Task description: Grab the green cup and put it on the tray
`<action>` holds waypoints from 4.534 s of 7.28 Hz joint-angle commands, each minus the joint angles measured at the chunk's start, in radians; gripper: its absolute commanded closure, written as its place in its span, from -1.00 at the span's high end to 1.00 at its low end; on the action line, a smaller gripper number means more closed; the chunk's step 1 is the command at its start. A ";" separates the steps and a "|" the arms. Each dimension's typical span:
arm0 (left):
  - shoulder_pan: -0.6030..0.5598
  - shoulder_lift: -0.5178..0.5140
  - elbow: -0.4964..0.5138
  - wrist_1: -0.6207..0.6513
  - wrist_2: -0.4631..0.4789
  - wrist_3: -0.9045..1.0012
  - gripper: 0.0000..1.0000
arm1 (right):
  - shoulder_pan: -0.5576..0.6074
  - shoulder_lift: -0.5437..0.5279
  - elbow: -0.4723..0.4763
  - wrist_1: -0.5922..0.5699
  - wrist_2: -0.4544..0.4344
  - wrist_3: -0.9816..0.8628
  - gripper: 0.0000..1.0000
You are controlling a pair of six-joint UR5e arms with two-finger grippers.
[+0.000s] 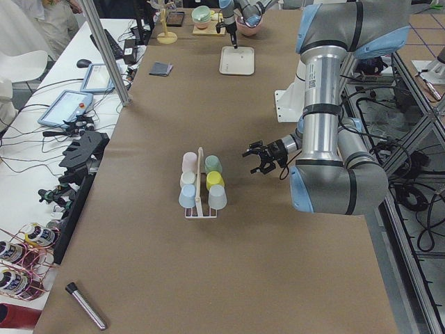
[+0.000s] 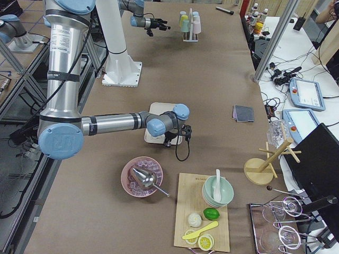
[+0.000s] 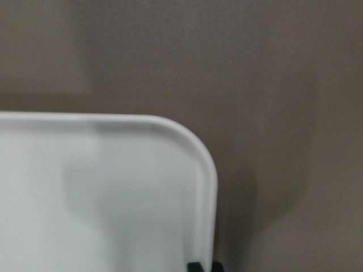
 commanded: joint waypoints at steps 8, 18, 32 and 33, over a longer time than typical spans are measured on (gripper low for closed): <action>-0.016 -0.013 0.038 -0.014 0.056 -0.002 0.96 | 0.127 -0.026 0.057 0.058 0.252 -0.007 -1.00; -0.176 -0.076 0.171 -0.133 0.134 -0.004 0.96 | 0.001 0.242 0.034 0.071 0.257 0.158 -1.00; -0.248 -0.134 0.213 -0.162 0.042 0.051 0.96 | -0.265 0.766 -0.279 0.077 0.087 0.421 -1.00; -0.281 -0.134 0.213 -0.170 0.042 0.068 0.96 | -0.269 0.779 -0.285 0.077 0.076 0.439 -1.00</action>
